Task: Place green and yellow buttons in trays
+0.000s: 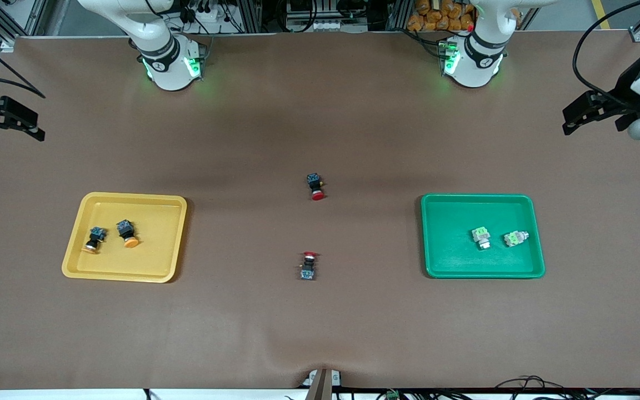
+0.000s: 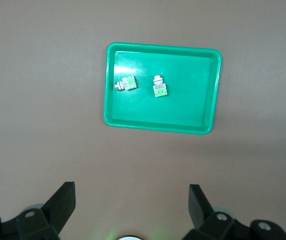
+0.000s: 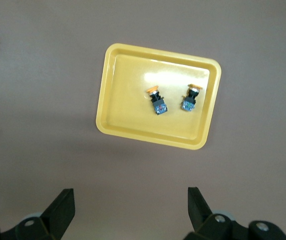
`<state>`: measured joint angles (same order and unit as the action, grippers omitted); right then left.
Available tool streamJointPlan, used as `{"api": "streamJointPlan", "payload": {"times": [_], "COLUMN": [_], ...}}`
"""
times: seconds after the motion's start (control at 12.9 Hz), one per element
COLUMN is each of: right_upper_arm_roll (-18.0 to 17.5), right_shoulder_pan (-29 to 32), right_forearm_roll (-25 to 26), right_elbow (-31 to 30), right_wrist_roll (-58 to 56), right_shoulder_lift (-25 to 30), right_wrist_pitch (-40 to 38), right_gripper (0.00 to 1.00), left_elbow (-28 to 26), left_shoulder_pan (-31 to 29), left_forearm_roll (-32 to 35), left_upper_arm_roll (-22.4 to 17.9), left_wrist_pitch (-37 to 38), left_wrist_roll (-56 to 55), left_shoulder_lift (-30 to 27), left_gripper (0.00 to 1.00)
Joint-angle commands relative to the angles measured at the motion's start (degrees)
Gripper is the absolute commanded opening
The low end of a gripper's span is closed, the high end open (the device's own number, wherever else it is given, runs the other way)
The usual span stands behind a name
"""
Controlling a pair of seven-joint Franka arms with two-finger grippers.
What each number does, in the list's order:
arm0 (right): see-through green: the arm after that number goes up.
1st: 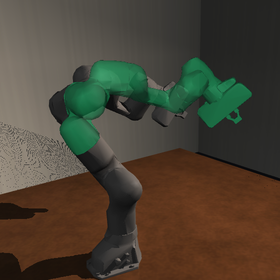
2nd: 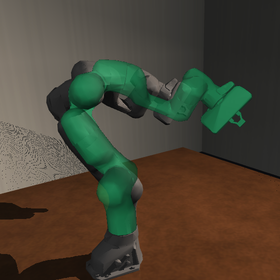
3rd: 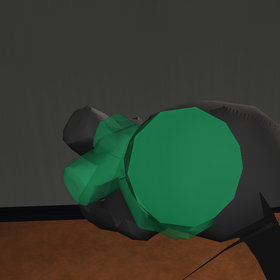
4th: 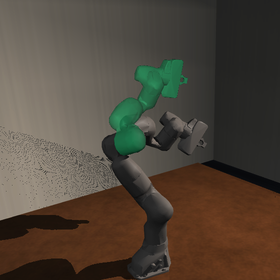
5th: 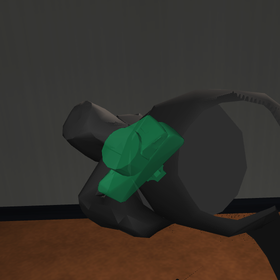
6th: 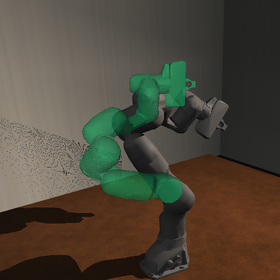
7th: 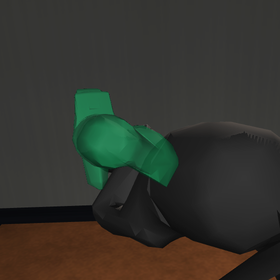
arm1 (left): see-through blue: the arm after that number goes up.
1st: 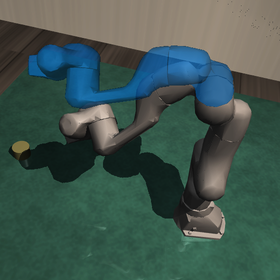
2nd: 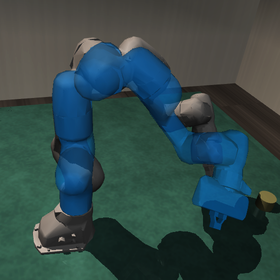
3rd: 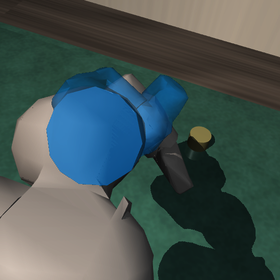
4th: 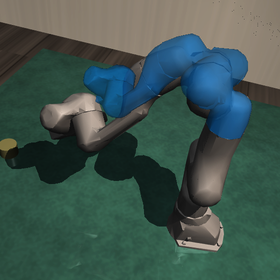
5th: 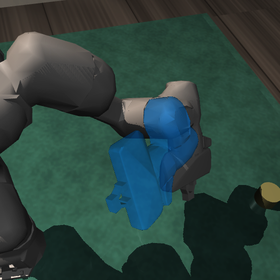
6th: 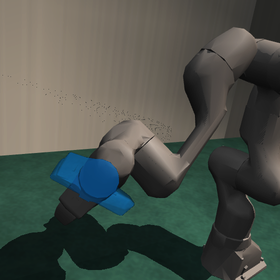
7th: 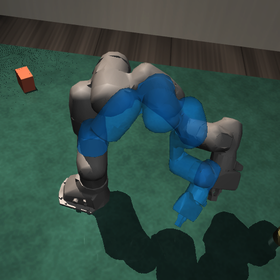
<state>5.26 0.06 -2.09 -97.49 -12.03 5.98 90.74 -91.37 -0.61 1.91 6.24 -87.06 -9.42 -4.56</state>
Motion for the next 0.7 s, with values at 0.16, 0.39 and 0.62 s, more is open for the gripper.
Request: {"api": "streamJointPlan", "payload": {"times": [0.16,0.39,0.62], "right_upper_arm_roll": [-0.86,-0.86,-0.86], "right_shoulder_pan": [1.09,1.09,1.26], "right_forearm_roll": [1.22,1.13,1.13], "right_elbow": [2.22,2.83,4.06], "right_wrist_roll": [2.10,3.06,5.95], "right_shoulder_lift": [0.78,0.70,0.61], "right_wrist_pitch": [-3.20,-3.37,-7.40], "right_gripper": [1.00,1.00,1.00], "left_elbow": [0.49,1.90,2.25], "left_shoulder_pan": [-0.36,-0.36,-0.45], "left_forearm_roll": [-1.21,-1.21,-1.20], "left_upper_arm_roll": [-0.43,-0.43,-0.43], "left_wrist_pitch": [2.86,2.86,2.86], "left_wrist_roll": [-1.57,-0.78,-0.69], "left_shoulder_lift": [-1.51,-0.89,-0.37], "left_gripper": [1.00,1.00,1.00]}}
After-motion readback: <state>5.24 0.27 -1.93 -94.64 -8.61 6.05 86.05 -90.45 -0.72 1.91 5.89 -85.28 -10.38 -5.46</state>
